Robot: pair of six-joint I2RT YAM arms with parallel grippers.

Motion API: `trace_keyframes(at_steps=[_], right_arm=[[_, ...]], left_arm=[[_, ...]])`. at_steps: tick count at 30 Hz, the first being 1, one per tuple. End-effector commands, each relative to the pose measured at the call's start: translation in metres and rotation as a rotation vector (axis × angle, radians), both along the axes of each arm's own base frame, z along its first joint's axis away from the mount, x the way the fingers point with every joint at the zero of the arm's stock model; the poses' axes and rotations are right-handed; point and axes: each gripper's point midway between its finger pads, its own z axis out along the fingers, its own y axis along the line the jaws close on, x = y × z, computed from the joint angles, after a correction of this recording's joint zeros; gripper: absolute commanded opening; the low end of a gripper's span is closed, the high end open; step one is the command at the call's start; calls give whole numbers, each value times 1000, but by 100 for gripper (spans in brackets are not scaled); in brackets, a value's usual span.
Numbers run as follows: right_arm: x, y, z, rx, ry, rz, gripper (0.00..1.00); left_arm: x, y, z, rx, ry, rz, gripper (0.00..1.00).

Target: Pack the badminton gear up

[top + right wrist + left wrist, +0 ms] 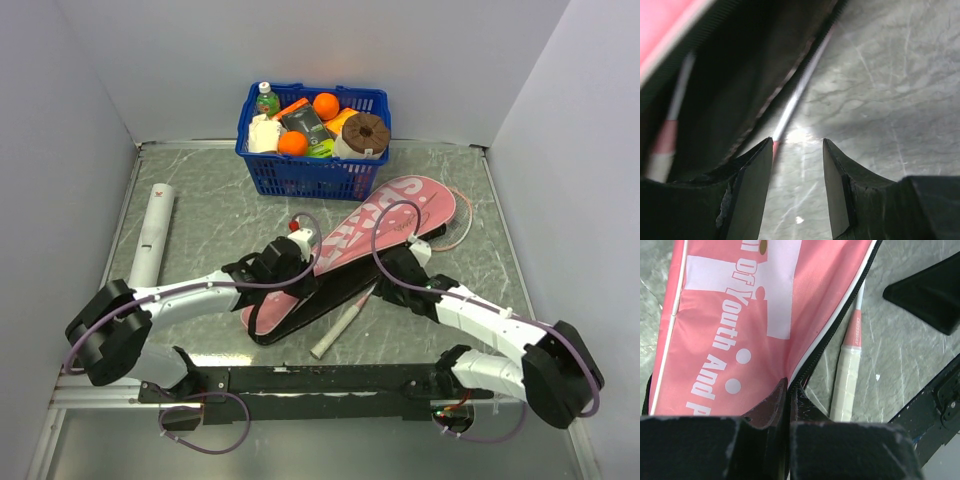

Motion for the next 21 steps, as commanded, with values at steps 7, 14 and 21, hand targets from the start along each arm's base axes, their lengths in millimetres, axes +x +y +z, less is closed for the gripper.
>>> trace_keyframes(at_steps=[7,14,21], right_arm=[[22,-2,-8,-12,0,-52,51],[32,1,-4,14,-19,-67,51],[48,-4,-9,-11,-6,-102,51]], left_arm=[[33,-10,52,-147,-102,35,1],[33,-9,51,-149,-100,34,1],[32,-10,43,-147,-81,25,1]])
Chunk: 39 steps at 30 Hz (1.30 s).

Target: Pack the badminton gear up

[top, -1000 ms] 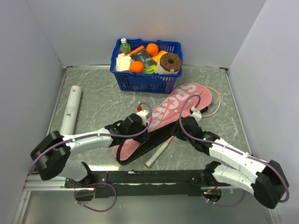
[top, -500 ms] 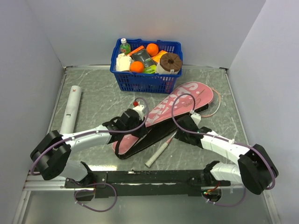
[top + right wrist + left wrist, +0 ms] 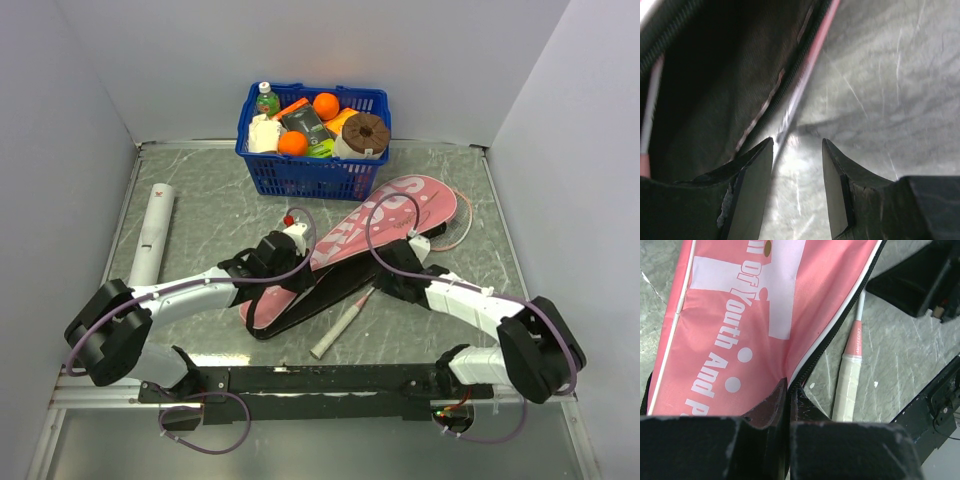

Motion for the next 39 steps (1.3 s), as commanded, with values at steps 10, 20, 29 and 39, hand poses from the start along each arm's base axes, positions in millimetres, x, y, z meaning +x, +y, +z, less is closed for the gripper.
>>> trace_keyframes(at_steps=[10,20,29,39], right_arm=[[23,4,-14,-43,67,-15,35],[-10,3,-13,24,89,37,0],[-47,3,32,108,50,91,0],[-132,9,2,164,161,125,0]], left_arm=[[18,-14,35,-102,-84,5,1],[18,-16,32,-118,-79,-8,1],[19,-20,32,-128,-79,-19,1],[19,-25,34,-147,-77,-40,1]])
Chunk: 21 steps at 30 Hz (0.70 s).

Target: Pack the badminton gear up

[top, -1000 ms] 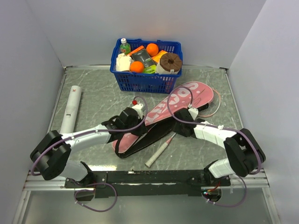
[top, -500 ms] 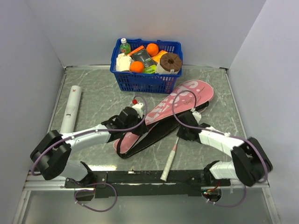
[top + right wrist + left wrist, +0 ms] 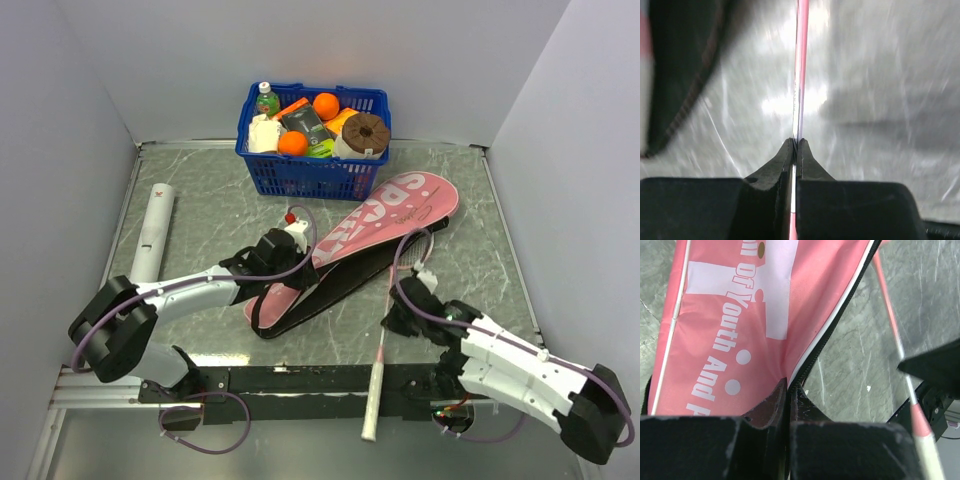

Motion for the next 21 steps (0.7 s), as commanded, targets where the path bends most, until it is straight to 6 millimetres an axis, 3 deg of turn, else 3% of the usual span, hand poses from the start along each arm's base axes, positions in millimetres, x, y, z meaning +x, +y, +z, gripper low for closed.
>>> trace_keyframes(at_steps=[1,7,8,11,14,18,21], right_arm=[[-41,0,-22,40,102,-33,0],[-66,-3,-37,39,133,-19,0],[-66,-3,-36,36,130,-17,11],[-60,-2,-26,23,93,-14,42],[-46,1,-10,6,33,-16,53],[-24,2,11,-112,-15,9,57],[-3,2,14,-160,-39,-8,57]], left_arm=[[14,-17,31,-102,-70,-13,1],[13,-14,30,-96,-76,-5,1],[13,-13,30,-96,-76,-2,1],[13,-12,28,-92,-73,2,1],[12,-11,26,-86,-68,3,1],[12,-9,24,-77,-68,8,1],[13,-9,22,-71,-65,9,1]])
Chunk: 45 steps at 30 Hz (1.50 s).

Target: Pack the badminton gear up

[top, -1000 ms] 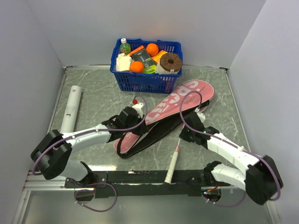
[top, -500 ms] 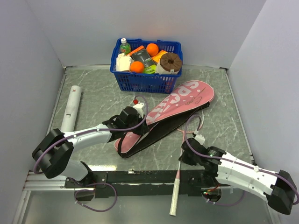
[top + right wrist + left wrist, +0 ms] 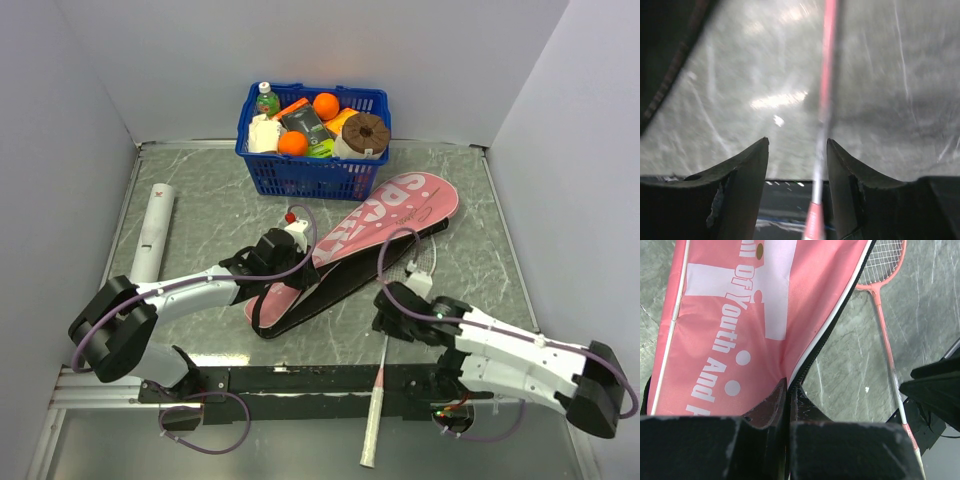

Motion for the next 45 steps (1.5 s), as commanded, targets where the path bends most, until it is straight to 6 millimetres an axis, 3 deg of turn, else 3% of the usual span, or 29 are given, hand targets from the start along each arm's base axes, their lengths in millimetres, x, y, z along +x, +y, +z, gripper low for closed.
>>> trace_keyframes(at_steps=[1,6,14,18,23,24,27,28,31,36,45], right_arm=[[35,1,13,-63,-71,-7,57],[66,-16,-3,-87,-68,-61,50],[84,-38,-13,-158,-80,-109,50],[90,-36,-25,-146,-54,-101,49],[99,-31,-27,-139,-41,-103,47],[100,-32,-30,-144,-31,-103,46],[101,-28,-34,-136,-19,-92,30],[100,-28,-36,-136,-15,-92,18],[94,-30,-42,-123,-12,-99,0],[85,-27,-30,-77,-24,-99,0],[29,-28,-22,-82,42,-43,0]], left_arm=[[12,-7,22,-64,-65,13,1],[11,-8,19,-67,-53,13,1],[12,-11,12,-64,-41,6,1],[13,-13,7,-55,-36,4,1],[14,-16,2,-51,-22,-6,1],[14,-16,2,-52,-23,-6,1],[15,-16,3,-48,-27,-4,1],[16,-16,4,-48,-28,-1,1],[16,-16,5,-48,-30,0,1],[20,-17,9,-52,-41,6,1],[47,-41,32,-77,-79,6,1]])
